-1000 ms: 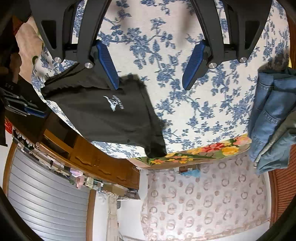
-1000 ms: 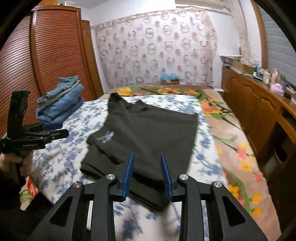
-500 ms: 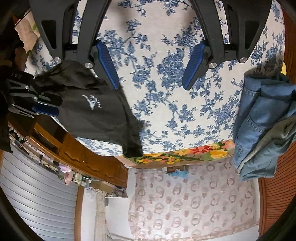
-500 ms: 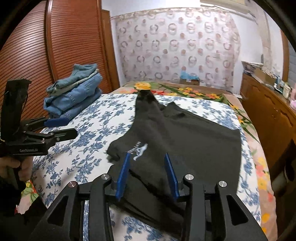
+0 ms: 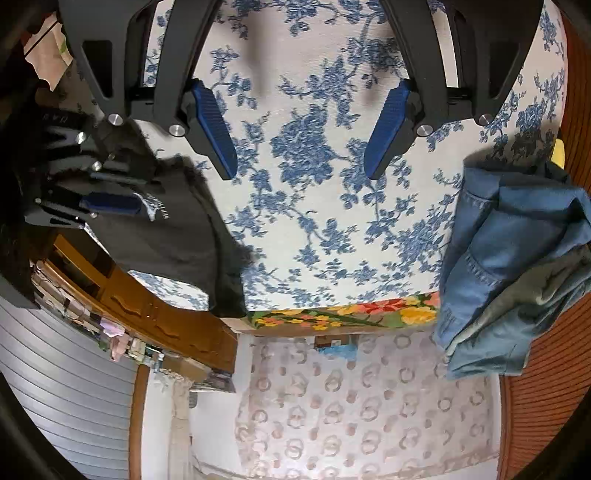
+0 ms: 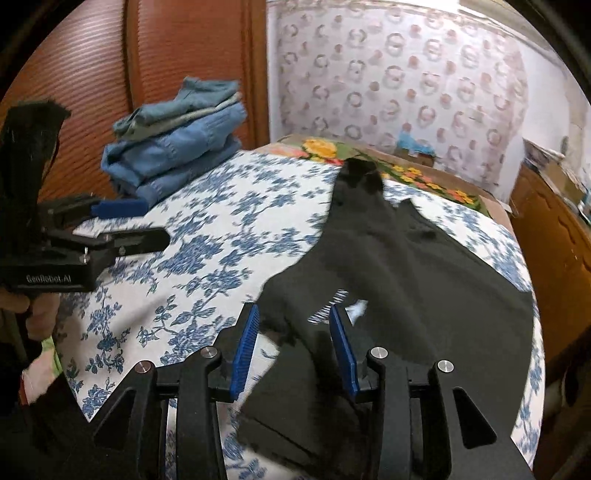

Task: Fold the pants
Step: 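Grasp the hem end of the folded shirt with the right gripper, then lift the hem and fold it over toward the collar with the right gripper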

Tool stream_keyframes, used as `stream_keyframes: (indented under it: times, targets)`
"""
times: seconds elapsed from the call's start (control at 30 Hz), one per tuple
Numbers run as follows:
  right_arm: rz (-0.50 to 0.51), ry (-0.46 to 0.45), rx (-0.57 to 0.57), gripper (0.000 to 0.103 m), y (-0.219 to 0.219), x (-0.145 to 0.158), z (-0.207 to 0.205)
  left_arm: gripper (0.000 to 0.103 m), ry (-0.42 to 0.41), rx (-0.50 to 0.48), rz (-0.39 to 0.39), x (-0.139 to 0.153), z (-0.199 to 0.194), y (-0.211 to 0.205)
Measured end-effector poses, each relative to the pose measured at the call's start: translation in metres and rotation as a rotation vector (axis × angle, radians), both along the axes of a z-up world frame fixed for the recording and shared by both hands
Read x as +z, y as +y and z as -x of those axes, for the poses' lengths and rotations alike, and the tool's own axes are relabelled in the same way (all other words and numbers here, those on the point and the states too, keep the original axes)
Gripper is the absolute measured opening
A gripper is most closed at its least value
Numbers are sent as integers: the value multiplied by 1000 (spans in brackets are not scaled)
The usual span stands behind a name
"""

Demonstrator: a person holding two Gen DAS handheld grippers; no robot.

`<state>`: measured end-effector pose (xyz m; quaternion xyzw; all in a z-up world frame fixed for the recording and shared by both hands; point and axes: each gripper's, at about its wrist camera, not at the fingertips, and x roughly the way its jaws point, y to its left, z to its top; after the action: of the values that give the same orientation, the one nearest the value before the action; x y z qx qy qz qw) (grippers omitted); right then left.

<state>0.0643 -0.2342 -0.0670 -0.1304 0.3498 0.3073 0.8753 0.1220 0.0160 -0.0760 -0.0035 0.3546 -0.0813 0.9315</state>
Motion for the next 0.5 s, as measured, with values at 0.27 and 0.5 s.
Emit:
stream_keyframes:
  times: [0.27,0.5]
  targets:
    - [135,-31,1,41,26,-14,-17,72,6,14,14,-3,2,9]
    - [115,-58,-42,4,32,-12,-28,72,10,1,16,-6,3,6]
